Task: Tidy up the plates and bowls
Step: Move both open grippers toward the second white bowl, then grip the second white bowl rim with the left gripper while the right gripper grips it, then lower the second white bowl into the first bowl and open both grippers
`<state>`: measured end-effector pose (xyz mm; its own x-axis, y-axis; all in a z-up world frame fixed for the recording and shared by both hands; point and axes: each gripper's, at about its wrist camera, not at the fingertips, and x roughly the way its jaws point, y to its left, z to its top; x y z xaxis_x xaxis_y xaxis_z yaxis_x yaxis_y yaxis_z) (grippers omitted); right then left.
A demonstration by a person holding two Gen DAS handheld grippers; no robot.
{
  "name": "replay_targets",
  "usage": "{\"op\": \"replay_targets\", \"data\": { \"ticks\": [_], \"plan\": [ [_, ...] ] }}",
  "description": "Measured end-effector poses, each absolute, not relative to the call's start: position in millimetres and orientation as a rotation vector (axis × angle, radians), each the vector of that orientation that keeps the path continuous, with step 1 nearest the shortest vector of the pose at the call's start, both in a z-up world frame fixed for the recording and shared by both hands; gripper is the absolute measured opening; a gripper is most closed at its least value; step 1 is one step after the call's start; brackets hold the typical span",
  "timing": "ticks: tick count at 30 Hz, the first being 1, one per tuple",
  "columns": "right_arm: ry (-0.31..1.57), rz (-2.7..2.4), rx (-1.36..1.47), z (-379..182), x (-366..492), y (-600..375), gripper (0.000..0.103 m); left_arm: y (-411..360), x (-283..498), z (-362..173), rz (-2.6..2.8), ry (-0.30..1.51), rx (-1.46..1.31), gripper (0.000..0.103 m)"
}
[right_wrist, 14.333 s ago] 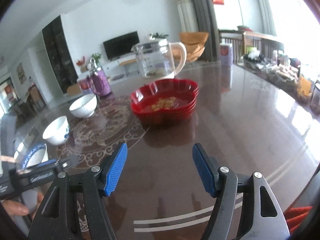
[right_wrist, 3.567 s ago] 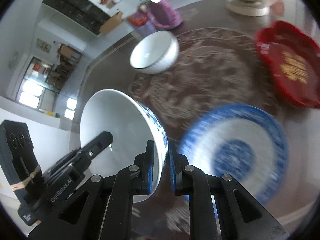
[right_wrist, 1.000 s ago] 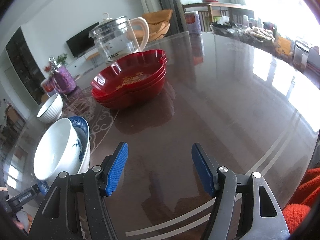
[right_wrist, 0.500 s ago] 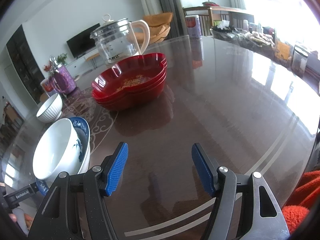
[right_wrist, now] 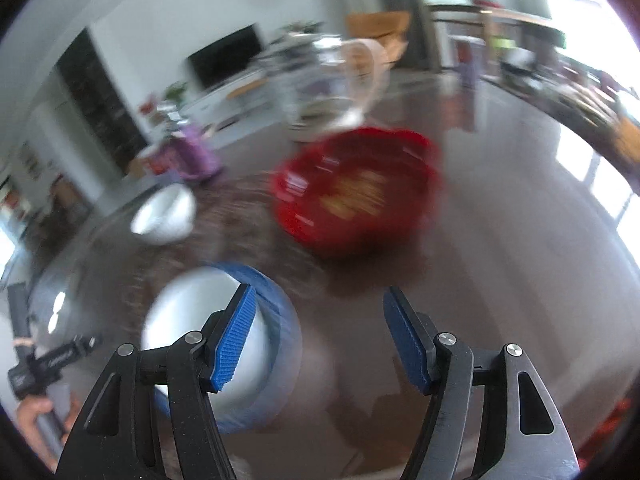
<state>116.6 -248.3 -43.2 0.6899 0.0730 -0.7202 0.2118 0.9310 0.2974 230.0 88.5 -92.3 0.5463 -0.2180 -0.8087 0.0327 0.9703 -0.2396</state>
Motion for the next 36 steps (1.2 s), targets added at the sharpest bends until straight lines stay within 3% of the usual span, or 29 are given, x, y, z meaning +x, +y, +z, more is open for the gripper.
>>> {"op": "replay_targets", "data": {
  "ticks": [4,9,13,16,17,18,21,23,24,36],
  "plan": [
    [0.965,0.125,0.505,-35.3,210.3,-215.0,0.070,83.6,294.7,-74.3,-0.145,0.966,-0.207,0.102],
    [1.071,0.102,0.569,-64.4,301.9,-191.3,0.070,72.6,363.9,-92.8,-0.117,1.038,-0.216,0.079],
    [1.103,0.095,0.564,-83.5,336.4,-177.9,0.069,65.8,392.1,-110.6,-0.099,1.078,-0.217,0.066],
    [1.119,0.103,0.558,-95.4,356.5,-168.3,0.068,59.0,401.5,-118.5,-0.128,1.099,-0.217,0.049],
    [1.133,0.101,0.550,-101.0,361.9,-165.1,0.065,55.3,403.8,-121.4,-0.141,1.107,-0.212,0.040],
    [1.144,0.100,0.549,-106.1,366.2,-162.2,0.052,53.8,404.1,-123.5,-0.151,1.109,-0.214,0.030],
    [1.163,0.117,0.572,-120.4,374.6,-154.6,0.030,46.7,404.9,-121.0,-0.189,1.090,-0.223,0.011],
    [1.150,0.138,0.599,-122.6,377.1,-150.2,0.017,42.5,402.3,-118.2,-0.170,1.084,-0.193,0.009],
    [1.151,0.127,0.592,-122.5,376.6,-148.5,0.016,41.0,400.6,-117.0,-0.165,1.083,-0.181,0.009],
    [1.085,0.197,0.632,-70.5,297.3,-171.2,0.015,25.3,306.7,-55.8,-0.281,1.046,-0.161,0.010]
  ]
}}
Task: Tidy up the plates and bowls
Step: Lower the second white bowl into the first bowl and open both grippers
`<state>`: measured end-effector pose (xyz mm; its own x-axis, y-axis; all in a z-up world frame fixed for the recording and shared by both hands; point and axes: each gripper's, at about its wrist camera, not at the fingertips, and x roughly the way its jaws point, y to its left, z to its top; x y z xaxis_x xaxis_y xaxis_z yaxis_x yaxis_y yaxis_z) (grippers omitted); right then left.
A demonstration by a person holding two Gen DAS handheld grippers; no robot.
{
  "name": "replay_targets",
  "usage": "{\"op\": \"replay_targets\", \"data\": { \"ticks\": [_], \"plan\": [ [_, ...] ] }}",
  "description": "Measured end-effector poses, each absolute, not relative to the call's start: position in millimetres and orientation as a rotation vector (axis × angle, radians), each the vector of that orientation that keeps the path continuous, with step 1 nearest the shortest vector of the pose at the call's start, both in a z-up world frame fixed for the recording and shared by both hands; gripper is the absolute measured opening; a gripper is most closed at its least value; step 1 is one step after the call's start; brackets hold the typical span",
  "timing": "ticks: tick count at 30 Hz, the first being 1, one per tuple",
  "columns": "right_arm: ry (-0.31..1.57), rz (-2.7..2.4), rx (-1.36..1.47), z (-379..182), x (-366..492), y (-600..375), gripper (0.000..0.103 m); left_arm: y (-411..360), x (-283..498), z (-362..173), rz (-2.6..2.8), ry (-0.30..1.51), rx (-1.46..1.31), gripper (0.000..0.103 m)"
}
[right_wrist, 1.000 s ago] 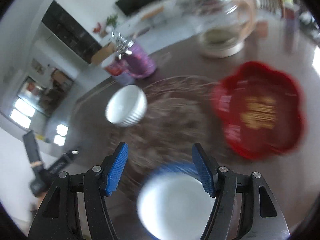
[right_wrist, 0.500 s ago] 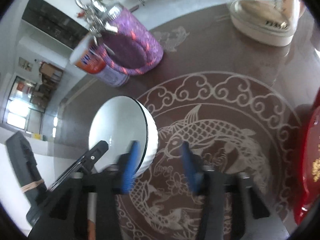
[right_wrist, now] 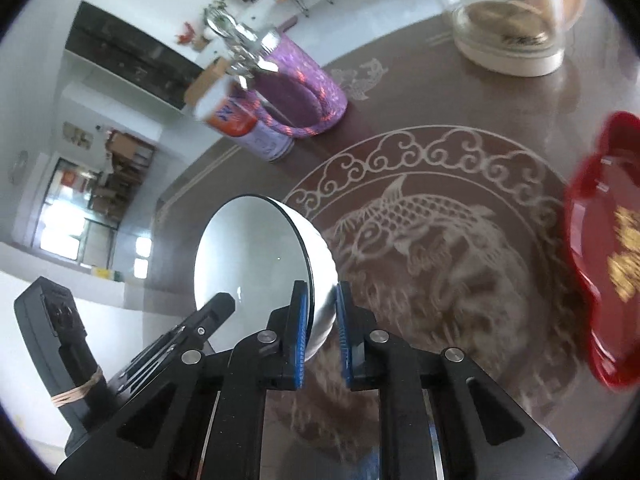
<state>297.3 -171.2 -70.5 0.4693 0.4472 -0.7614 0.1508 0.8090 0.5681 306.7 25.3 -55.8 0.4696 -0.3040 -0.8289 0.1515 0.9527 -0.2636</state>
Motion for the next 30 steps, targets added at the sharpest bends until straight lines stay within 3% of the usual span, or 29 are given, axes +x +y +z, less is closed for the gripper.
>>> {"op": "replay_targets", "data": {
  "ticks": [6,12,21,30],
  "plan": [
    [1.019,0.177,0.610,-30.9,214.3,-198.8,0.015,-1.2,239.8,-26.2,-0.394,1.018,-0.152,0.010],
    [1.039,0.116,0.631,-37.5,149.5,-226.3,0.015,-33.9,189.3,-38.7,-0.463,1.050,-0.107,0.010],
    [1.098,0.067,0.691,-85.5,126.2,-245.6,0.015,-53.7,171.9,-72.1,-0.444,1.109,-0.037,0.010],
    [0.988,0.075,0.629,-73.9,113.8,-251.5,0.018,-54.1,165.7,-58.2,-0.421,1.010,0.031,0.012]
  ]
}}
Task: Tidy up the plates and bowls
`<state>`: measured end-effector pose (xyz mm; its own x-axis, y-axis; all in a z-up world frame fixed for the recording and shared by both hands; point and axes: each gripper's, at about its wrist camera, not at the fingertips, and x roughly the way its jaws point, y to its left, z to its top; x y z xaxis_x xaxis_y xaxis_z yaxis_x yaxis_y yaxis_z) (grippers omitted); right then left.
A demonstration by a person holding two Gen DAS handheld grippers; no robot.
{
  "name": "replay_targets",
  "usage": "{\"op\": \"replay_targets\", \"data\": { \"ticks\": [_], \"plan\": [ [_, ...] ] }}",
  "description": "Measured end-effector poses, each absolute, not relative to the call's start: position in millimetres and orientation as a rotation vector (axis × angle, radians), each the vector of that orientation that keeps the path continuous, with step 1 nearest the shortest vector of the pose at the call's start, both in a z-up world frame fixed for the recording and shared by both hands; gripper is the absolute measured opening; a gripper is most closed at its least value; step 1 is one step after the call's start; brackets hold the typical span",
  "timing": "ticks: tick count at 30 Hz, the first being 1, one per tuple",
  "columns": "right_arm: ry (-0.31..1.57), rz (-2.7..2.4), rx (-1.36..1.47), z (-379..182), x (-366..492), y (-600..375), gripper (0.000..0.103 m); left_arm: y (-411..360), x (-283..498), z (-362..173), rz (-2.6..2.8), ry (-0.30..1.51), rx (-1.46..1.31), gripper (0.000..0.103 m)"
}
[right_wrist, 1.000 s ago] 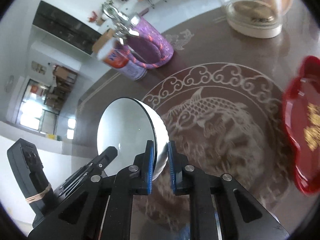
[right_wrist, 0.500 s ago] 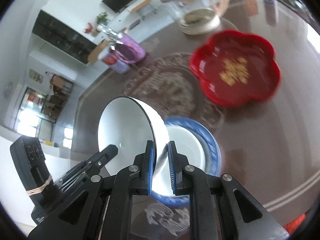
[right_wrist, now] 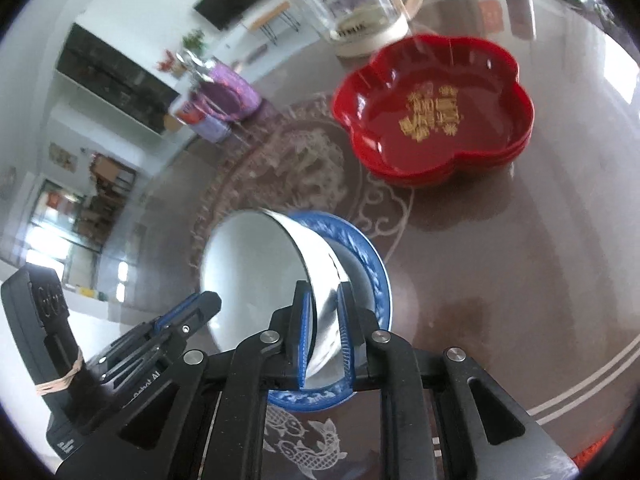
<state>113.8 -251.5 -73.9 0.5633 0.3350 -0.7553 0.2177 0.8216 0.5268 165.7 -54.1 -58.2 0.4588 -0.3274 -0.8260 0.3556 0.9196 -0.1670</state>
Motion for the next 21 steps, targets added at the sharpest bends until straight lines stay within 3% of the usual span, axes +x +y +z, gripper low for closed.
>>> {"op": "replay_targets", "data": {
  "ticks": [2,5,6,14,21],
  "plan": [
    [0.940,0.068,0.604,-66.3,106.9,-254.3,0.019,-50.6,164.1,-52.5,-0.400,0.987,0.040,0.019],
    [0.863,0.015,0.534,-58.3,93.6,-255.8,0.038,-45.7,158.9,-48.2,-0.333,0.932,0.081,0.065],
    [0.834,-0.014,0.512,-57.8,87.0,-257.1,0.046,-45.0,156.6,-47.0,-0.312,0.913,0.093,0.073],
    [0.778,-0.098,0.466,-70.7,64.8,-264.1,0.049,-38.6,149.7,-45.4,-0.230,0.857,0.166,0.074],
    [0.775,-0.152,0.493,-87.0,50.7,-276.6,0.059,-33.8,150.8,-45.7,-0.210,0.858,0.155,0.075]
  ]
}}
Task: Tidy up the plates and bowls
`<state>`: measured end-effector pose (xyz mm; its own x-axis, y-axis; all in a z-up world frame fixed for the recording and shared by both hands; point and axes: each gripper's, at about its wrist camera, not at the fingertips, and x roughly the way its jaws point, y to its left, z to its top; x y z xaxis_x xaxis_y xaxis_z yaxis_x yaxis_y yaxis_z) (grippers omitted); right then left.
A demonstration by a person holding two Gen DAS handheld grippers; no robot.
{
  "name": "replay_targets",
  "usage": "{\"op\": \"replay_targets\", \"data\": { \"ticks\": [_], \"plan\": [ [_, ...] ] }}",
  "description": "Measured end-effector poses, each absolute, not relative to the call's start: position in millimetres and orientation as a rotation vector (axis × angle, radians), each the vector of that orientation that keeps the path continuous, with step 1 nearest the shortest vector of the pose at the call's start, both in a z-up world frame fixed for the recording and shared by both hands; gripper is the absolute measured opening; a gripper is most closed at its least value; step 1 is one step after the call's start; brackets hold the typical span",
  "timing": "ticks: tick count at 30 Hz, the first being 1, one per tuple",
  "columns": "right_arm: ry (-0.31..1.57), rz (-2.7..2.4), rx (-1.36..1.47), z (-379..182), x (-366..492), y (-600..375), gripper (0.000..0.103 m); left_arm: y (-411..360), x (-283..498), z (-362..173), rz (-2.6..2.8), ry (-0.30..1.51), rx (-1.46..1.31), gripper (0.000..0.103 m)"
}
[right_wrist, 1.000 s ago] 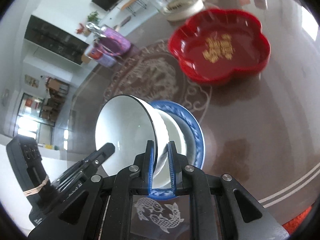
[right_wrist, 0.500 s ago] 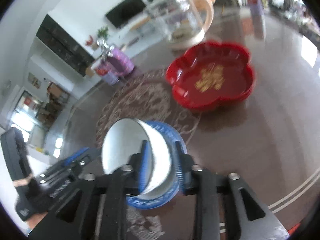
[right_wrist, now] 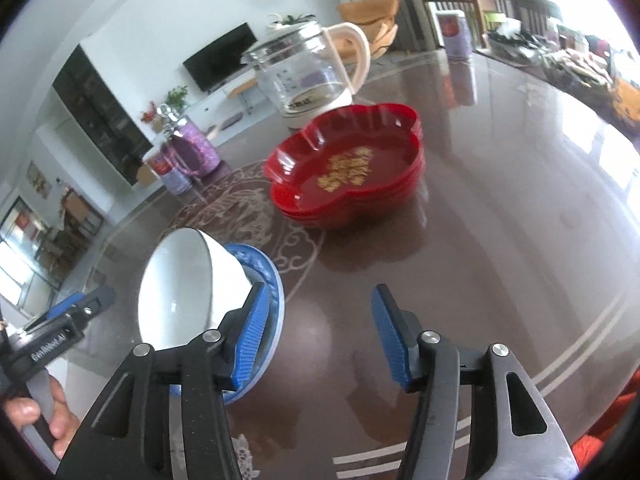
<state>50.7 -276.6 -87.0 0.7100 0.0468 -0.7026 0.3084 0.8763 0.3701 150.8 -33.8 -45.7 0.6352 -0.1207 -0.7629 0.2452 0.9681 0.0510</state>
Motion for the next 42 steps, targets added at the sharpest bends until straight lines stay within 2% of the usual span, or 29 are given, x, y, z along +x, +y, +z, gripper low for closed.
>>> {"op": "replay_targets", "data": {
  "ticks": [5,11,17,31,37,42],
  "plan": [
    [0.781,-0.205,0.527,-107.7,38.6,-287.0,0.060,-9.4,148.9,-58.6,-0.224,0.894,0.027,0.080],
    [0.796,-0.287,0.508,-128.7,27.2,-294.5,0.060,33.5,147.1,-108.4,-0.141,0.965,-0.097,0.080],
    [0.778,-0.293,0.483,-126.8,22.7,-292.7,0.060,43.9,142.6,-140.0,-0.096,0.990,-0.098,0.080],
    [0.811,-0.285,0.420,-131.8,28.5,-280.8,0.061,40.9,139.2,-152.8,-0.095,1.010,-0.101,0.080],
    [0.824,-0.292,0.425,-134.5,29.5,-282.6,0.062,36.2,139.3,-154.5,-0.099,1.013,-0.071,0.085],
    [0.826,-0.291,0.415,-134.9,29.5,-281.0,0.064,32.4,140.6,-157.7,-0.091,1.027,-0.045,0.097]
  ]
}}
